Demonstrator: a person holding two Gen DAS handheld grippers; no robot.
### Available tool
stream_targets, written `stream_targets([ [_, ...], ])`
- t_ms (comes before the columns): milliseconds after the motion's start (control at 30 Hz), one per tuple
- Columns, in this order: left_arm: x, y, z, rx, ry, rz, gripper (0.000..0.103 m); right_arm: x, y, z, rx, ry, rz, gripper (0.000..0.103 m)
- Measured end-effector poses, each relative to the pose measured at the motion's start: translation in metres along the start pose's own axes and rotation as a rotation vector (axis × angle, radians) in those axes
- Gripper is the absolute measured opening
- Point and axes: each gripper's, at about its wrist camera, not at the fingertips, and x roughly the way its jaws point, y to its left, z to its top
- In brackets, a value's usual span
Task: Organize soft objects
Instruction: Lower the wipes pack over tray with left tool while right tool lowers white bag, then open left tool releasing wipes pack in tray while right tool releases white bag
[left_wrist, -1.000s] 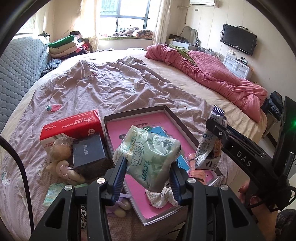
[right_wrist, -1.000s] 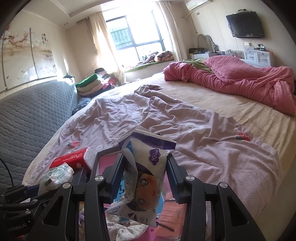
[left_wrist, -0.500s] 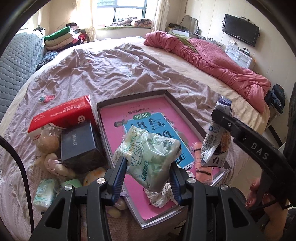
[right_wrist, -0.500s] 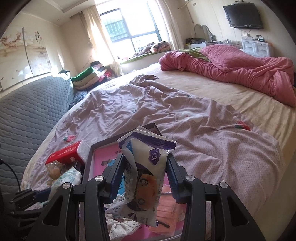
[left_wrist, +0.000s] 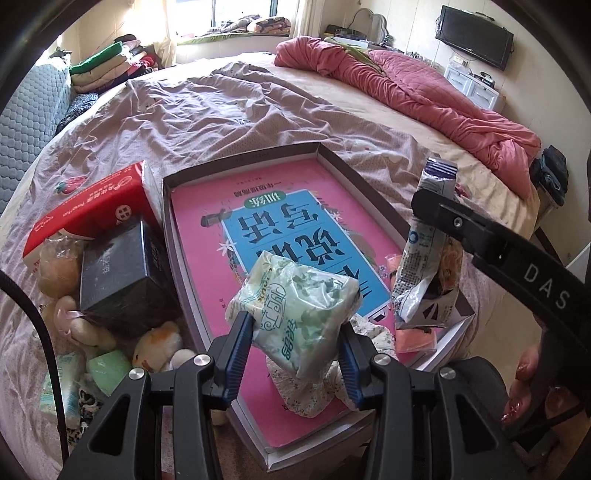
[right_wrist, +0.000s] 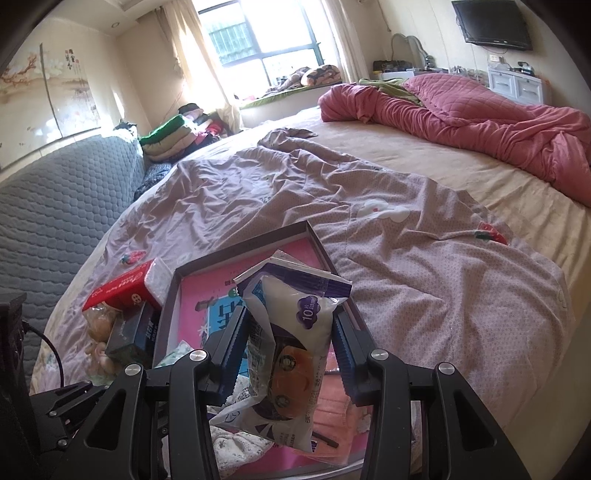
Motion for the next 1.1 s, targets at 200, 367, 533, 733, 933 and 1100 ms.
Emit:
stream_targets([
  [200, 0.006, -0.004, -0.003, 0.022, 0.009, 0.02, 0.044, 0.008, 0.0, -0.002, -0.007, 0.028, -0.004, 0.046],
  [367, 0.012, -0.005, -0.005, 0.023, 0.023, 0.014, 0.044, 0.021, 0.002, -0.008, -0.021, 0.085, -0.003, 0.046],
  [533, 0.015, -0.004, -0.008, 0.027, 0.032, 0.012, 0.044, 0.032, 0.003, -0.013, -0.036, 0.134, -0.002, 0.046],
  [733, 0.018, -0.002, -0.009, 0.021, 0.037, 0.006, 0.044, 0.04, 0.008, -0.016, -0.061, 0.165, -0.005, 0.046],
  [933, 0.018, -0.001, -0.01, 0.018, 0.038, 0.003, 0.044, 0.049, 0.012, -0.02, -0.086, 0.187, -0.012, 0.046],
  [1100, 0.018, 0.0, -0.01, 0.011, 0.038, -0.001, 0.044, 0.055, 0.015, -0.023, -0.1, 0.204, -0.011, 0.046],
])
